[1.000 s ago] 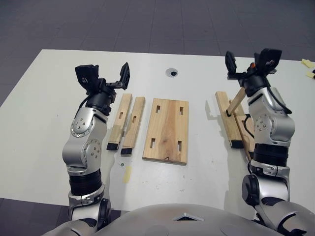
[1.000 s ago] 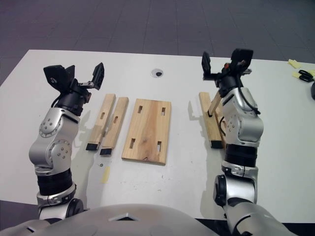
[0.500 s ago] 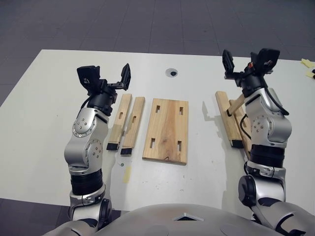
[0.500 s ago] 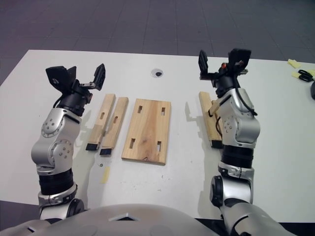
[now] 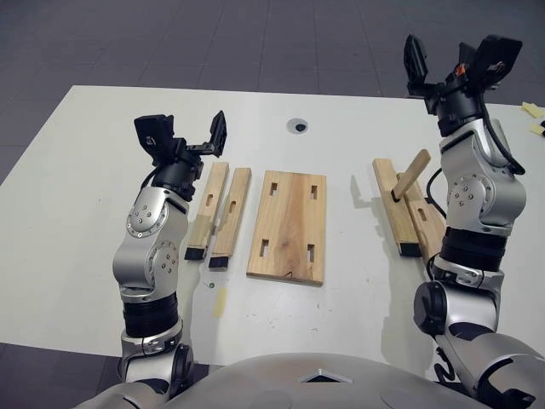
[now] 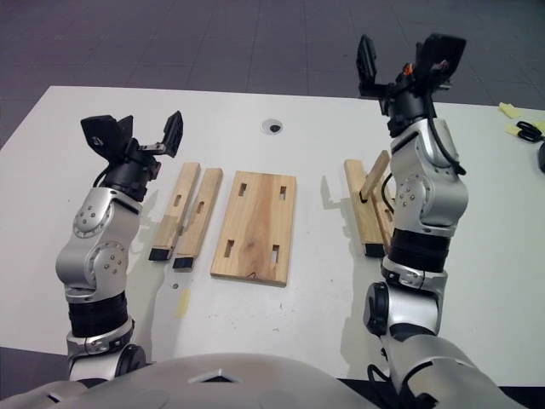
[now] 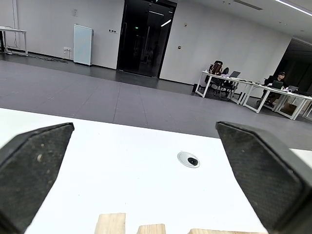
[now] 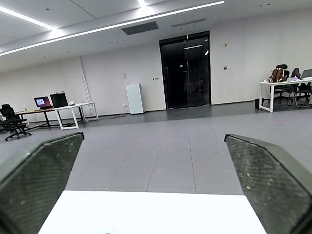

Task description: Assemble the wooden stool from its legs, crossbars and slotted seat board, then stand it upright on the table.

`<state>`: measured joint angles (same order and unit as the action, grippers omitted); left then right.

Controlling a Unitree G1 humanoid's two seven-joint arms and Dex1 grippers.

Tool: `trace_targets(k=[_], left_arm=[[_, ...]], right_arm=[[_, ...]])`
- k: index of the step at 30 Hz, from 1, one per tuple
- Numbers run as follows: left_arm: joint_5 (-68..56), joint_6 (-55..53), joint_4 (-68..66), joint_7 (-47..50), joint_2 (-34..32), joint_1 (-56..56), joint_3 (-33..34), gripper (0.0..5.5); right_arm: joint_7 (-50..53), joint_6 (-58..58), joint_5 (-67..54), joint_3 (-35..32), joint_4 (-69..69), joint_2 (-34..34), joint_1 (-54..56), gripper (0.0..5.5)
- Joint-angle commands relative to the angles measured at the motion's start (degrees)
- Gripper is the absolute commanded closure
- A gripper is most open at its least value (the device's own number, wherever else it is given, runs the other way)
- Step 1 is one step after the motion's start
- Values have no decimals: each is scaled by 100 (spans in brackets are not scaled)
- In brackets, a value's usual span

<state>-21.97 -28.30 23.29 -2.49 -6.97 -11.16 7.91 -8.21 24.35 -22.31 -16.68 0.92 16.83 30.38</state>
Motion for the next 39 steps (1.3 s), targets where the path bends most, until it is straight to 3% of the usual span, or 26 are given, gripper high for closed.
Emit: trace_targets(k=[1,9,30,39], left_arm=[[79,11,-31,-4,-12,34,-13,10],[67,-15,21,-24,8,83,-91,10],[56,-44,17,-15,20,50,-150,10],[27,-67,35,21,81,50,-181,10]], right_arm=[[-85,-36,223,121,-261,33,-511,11],[-237,-123,34,22,-345,-220,-1069,11],[-230,-389,-181,-273,-125,149,-118,11],[-697,-323,576,450,-751,374,-1268,11]])
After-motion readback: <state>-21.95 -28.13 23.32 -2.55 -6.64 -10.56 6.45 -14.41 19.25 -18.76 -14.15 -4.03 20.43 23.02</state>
